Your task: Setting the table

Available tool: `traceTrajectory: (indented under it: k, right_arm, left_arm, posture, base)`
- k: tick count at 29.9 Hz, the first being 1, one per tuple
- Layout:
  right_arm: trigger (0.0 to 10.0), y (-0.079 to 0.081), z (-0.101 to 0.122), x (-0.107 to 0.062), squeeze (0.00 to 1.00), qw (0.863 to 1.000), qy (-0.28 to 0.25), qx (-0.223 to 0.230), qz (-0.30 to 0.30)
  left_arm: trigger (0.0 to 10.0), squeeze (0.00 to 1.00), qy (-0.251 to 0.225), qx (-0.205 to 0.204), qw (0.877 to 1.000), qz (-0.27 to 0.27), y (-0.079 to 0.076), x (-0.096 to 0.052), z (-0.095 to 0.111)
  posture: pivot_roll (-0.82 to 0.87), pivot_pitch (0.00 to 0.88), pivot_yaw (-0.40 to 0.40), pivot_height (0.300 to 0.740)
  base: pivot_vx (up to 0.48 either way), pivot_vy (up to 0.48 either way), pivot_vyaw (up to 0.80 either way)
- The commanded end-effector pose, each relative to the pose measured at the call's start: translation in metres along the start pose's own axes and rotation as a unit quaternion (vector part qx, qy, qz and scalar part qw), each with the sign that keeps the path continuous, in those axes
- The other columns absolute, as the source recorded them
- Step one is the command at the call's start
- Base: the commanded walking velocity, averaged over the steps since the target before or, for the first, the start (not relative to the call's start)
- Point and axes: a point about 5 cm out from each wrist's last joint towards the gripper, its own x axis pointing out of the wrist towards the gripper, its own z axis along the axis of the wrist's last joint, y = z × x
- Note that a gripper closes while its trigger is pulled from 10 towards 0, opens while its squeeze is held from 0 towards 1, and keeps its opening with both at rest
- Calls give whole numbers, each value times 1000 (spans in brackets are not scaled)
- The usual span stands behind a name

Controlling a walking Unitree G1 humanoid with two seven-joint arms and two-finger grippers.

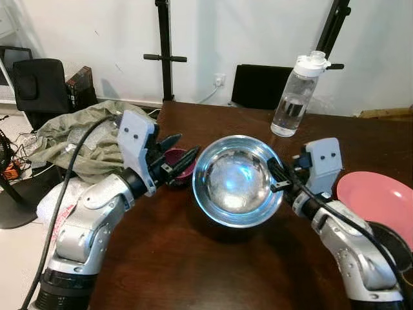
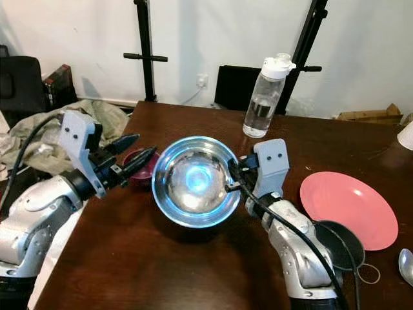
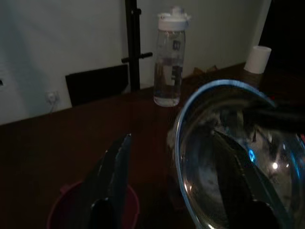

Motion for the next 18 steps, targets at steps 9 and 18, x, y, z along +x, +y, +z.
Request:
traceTrajectory:
  k: [9,18]
  right_arm:
    - [10000,17,30,-3,0,996,-78,-33,36]
    - [10000,46,39,-9,0,987,-107,-32,119]
  left_arm:
    - [10000,337,33,27,999,30,11,5,-11]
    - [10000,0,50,-14,998,22,6,9,-24]
  posture:
    - [73,120,90,740]
    - [67,123,94,740]
  base:
    - [0,0,0]
    - [0,0,0]
